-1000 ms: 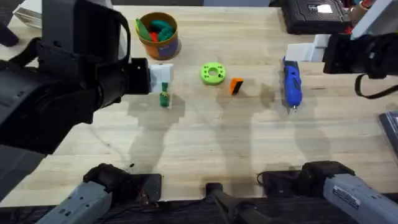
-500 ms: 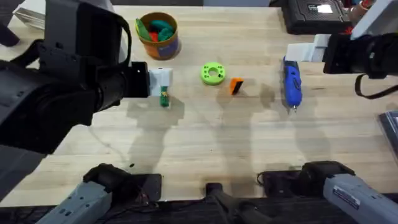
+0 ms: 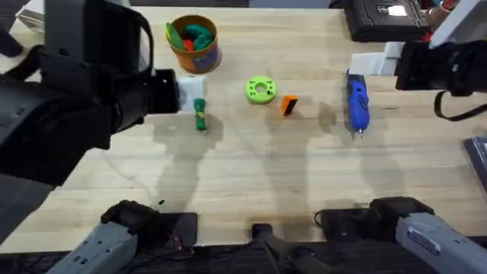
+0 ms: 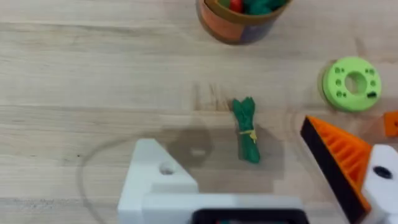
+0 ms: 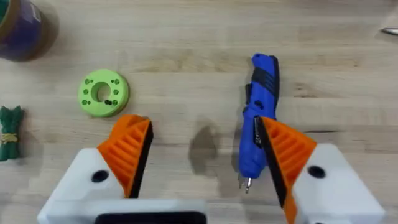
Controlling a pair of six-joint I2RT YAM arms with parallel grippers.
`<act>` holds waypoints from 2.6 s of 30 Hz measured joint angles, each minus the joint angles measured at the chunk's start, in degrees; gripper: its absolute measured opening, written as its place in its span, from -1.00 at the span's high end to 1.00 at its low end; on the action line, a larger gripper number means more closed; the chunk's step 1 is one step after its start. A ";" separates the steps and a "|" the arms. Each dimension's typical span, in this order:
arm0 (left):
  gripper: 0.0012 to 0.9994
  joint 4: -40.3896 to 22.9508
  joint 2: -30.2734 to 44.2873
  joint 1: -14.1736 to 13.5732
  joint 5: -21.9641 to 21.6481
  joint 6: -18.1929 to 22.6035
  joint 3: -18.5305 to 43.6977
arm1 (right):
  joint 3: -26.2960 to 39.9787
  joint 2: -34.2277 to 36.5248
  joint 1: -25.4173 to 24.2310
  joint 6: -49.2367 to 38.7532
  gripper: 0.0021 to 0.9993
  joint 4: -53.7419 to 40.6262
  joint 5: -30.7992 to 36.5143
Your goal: Pick up the gripper from the table and insert it into the empty holder that is missing its gripper. Then pick up a screw, insert it into the mounting hole, and use the screwdriver to tighten it. Finally, clean up the table by picking up the vegetable and placing it into the bucket.
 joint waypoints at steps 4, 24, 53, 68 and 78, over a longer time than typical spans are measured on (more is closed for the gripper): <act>-0.97 4.14 -0.93 2.37 0.00 0.00 -0.62 | 0.00 0.00 0.00 0.00 -0.98 0.00 0.00; -0.97 29.98 -33.66 16.87 8.71 -0.02 -29.72 | 0.00 0.00 0.00 0.00 -0.98 -0.02 0.00; -0.97 47.71 -51.00 19.15 22.35 0.62 -47.50 | 0.00 0.01 0.00 0.00 -0.98 -0.02 0.00; -0.97 43.51 -51.00 19.15 52.23 5.25 -47.50 | 0.00 0.01 0.00 0.00 -0.98 -0.02 0.00; -0.97 38.80 -51.01 19.15 66.34 18.53 -47.50 | 0.00 0.02 0.00 0.00 -0.98 -0.02 0.00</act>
